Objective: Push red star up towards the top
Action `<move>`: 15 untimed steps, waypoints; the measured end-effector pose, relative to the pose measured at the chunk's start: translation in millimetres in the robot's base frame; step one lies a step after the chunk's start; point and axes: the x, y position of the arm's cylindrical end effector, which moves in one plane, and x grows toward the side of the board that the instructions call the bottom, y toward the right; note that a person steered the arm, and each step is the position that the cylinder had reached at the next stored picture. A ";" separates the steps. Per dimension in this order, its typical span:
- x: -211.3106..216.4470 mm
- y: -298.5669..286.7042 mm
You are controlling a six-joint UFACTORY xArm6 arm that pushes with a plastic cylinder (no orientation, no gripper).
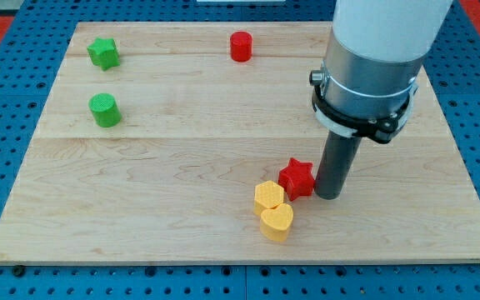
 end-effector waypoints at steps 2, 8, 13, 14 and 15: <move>-28.0 -17.8; -70.6 -111.5; -203.8 -150.7; -214.2 -146.1; -259.4 -111.0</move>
